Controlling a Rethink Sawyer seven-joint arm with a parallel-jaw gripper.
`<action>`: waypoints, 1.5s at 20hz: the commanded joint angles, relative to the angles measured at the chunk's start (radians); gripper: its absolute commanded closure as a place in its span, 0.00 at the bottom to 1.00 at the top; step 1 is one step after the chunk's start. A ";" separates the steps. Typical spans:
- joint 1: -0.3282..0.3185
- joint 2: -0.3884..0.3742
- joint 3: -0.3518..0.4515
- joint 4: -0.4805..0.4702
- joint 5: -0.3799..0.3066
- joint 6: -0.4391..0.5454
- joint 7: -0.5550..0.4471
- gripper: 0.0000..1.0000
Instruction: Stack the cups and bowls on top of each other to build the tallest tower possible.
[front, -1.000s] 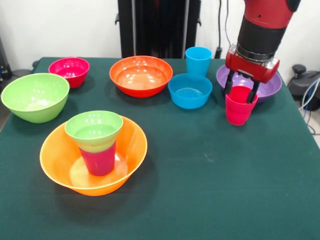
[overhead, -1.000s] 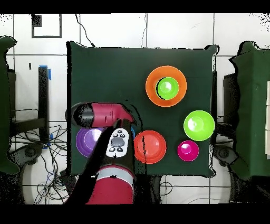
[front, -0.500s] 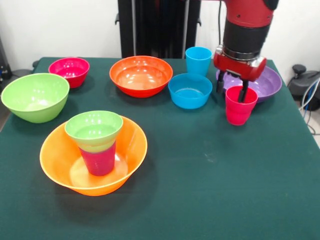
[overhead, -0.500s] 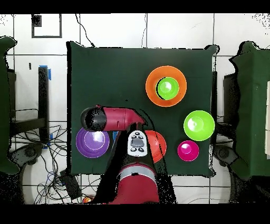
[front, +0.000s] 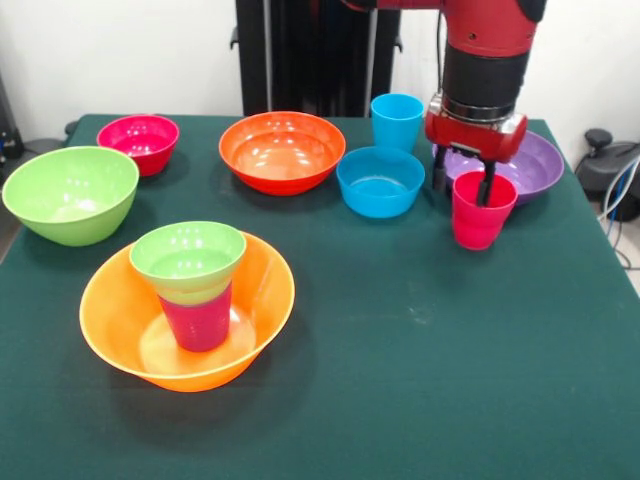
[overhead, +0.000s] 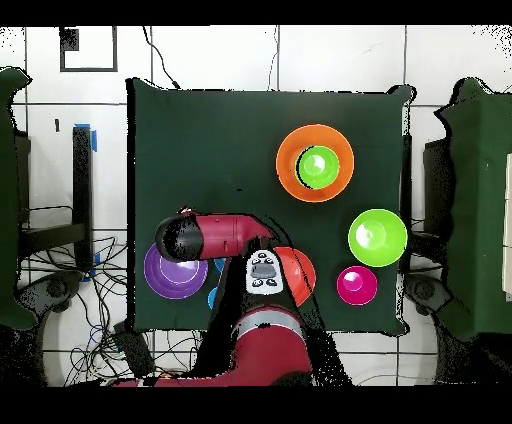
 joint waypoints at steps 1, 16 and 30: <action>-0.045 0.085 0.204 0.066 -0.090 -0.032 -0.090 0.00; -0.075 0.071 0.226 0.091 -0.162 -0.002 -0.080 0.00; -0.057 0.060 0.185 0.097 -0.224 -0.004 -0.038 1.00</action>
